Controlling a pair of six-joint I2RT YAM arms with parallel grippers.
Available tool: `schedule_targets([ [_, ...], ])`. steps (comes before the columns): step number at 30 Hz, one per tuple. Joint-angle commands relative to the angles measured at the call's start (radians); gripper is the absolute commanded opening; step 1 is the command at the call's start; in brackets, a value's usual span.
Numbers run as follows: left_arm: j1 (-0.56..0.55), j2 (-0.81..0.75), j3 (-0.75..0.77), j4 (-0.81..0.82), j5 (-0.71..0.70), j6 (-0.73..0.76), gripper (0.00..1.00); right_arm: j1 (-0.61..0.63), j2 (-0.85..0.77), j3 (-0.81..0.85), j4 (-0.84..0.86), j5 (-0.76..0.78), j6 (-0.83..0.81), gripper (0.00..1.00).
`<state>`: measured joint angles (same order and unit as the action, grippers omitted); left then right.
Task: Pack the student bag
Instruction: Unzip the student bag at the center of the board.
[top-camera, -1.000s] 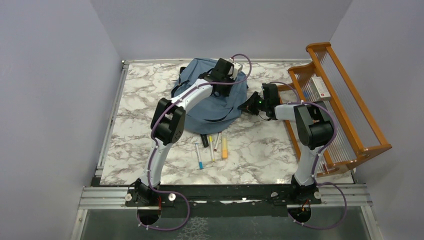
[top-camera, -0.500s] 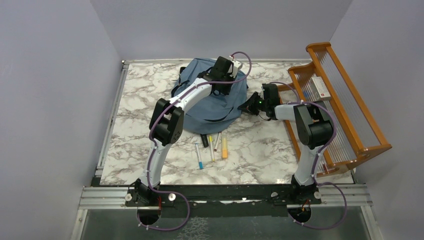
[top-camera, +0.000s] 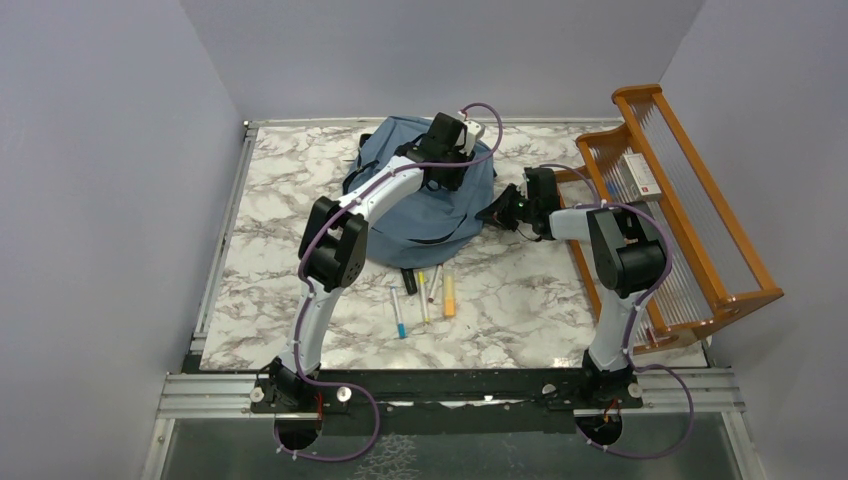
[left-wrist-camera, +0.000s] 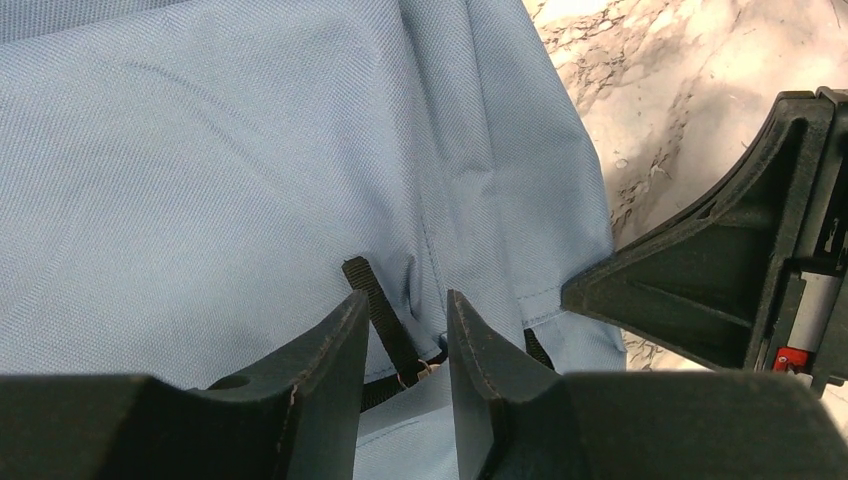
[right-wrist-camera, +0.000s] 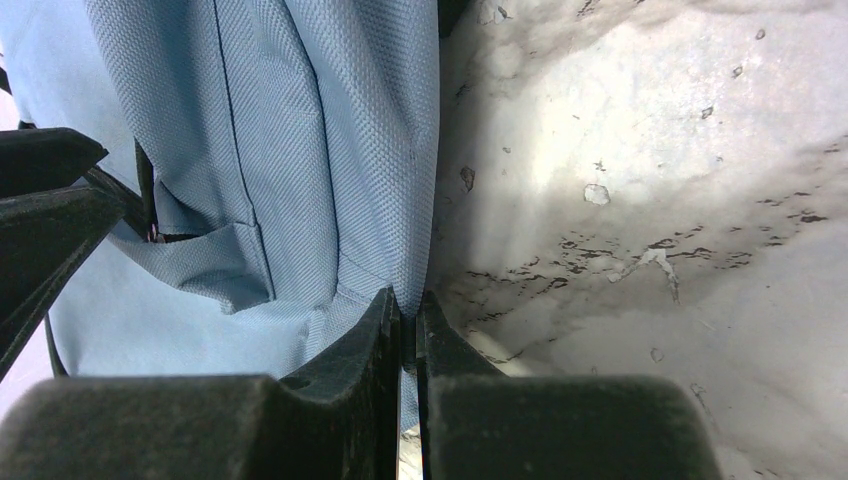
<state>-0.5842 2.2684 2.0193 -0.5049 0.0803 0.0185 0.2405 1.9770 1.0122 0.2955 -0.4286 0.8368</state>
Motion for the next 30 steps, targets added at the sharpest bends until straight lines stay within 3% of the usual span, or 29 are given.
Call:
schedule_targets([
  [1,0.003,0.015,0.035,-0.007,-0.026,0.006,0.36,-0.003,0.024,-0.003,-0.013,-0.03,-0.021,0.11],
  [15,0.003,0.046,0.02,-0.023,-0.033,0.011,0.36,-0.003,0.02,0.005,-0.021,-0.039,-0.026,0.11],
  [25,0.005,0.035,0.034,-0.024,-0.027,0.012,0.07,-0.003,0.017,0.008,-0.03,-0.038,-0.031,0.11],
  [30,0.009,0.003,0.049,-0.024,-0.03,0.012,0.0,-0.003,0.019,0.009,-0.03,-0.038,-0.031,0.11],
])
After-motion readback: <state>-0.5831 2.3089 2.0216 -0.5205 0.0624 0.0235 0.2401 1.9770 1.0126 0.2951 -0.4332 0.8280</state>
